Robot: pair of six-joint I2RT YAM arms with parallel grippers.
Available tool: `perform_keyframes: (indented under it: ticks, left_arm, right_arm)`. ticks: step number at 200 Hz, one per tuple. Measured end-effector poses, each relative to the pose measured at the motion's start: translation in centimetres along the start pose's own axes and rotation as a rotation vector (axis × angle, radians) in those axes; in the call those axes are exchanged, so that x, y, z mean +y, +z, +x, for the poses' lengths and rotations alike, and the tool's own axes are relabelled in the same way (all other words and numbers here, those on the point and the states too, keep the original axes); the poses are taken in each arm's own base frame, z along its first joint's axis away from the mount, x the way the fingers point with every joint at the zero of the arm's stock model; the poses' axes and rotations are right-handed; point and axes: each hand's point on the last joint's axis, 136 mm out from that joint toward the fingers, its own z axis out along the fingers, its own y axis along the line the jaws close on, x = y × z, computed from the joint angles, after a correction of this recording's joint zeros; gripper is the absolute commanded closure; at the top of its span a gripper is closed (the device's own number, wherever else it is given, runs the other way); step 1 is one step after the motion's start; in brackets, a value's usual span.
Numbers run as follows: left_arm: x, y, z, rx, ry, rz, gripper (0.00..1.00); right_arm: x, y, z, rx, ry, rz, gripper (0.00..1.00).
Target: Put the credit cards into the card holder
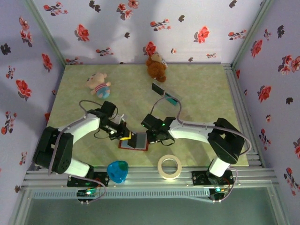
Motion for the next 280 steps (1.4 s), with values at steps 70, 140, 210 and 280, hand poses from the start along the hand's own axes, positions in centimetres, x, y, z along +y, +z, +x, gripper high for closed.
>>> perform_keyframes:
  ticks: [70,140,210,280]
  left_arm:
    - [0.9,2.3,-0.8,-0.012,-0.037,0.049,1.00]
    - [0.4,2.9,-1.5,-0.029,-0.021,0.096,1.00]
    - [0.0,3.0,-1.3,-0.029,-0.002,0.117,1.00]
    - [-1.0,1.9,-1.4,-0.066,0.034,0.124,1.00]
  right_arm:
    - [-0.9,-0.1,-0.6,0.023,0.002,-0.057,1.00]
    - [-0.4,0.2,-0.6,0.047,0.006,-0.132,1.00]
    - [-0.6,0.9,-0.4,0.057,-0.006,-0.149,1.00]
    - [-0.8,1.3,-0.9,0.051,-0.012,-0.167,1.00]
